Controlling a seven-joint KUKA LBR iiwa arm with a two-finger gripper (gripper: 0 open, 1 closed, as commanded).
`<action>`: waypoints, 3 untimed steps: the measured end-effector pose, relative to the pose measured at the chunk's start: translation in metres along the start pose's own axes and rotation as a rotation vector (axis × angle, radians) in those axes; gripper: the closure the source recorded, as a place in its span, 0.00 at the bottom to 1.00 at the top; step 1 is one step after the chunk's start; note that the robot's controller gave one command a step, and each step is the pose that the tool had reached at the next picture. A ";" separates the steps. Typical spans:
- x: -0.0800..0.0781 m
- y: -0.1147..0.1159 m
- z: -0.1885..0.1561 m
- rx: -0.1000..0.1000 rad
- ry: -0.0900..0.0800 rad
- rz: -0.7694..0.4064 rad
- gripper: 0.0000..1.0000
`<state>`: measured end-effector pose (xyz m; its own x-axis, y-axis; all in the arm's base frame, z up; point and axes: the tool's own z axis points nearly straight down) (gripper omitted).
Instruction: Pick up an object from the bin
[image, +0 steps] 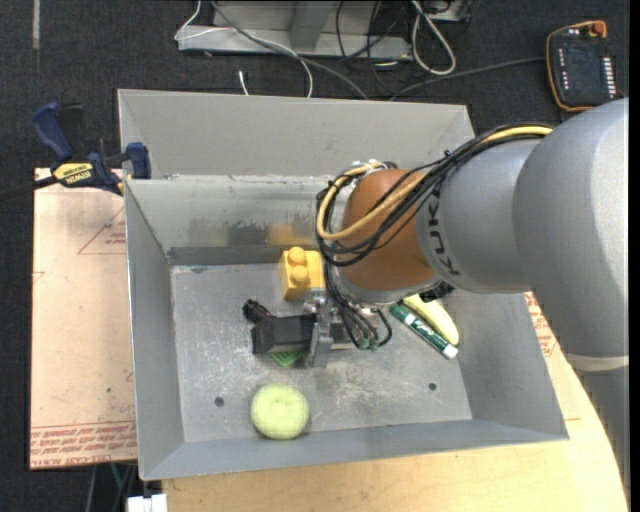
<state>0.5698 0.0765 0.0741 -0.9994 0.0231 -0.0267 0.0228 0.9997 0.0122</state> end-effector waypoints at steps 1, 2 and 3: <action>0.002 0.000 -0.014 0.001 0.007 0.001 1.00; 0.003 0.000 -0.045 0.001 0.011 0.001 1.00; 0.002 0.001 -0.072 0.001 0.011 0.001 1.00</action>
Offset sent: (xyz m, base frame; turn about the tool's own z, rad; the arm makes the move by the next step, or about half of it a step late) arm -0.0016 -0.0001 0.0704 0.0000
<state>0.5660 0.0763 0.1463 -0.9996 0.0238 -0.0156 0.0237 0.9997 0.0110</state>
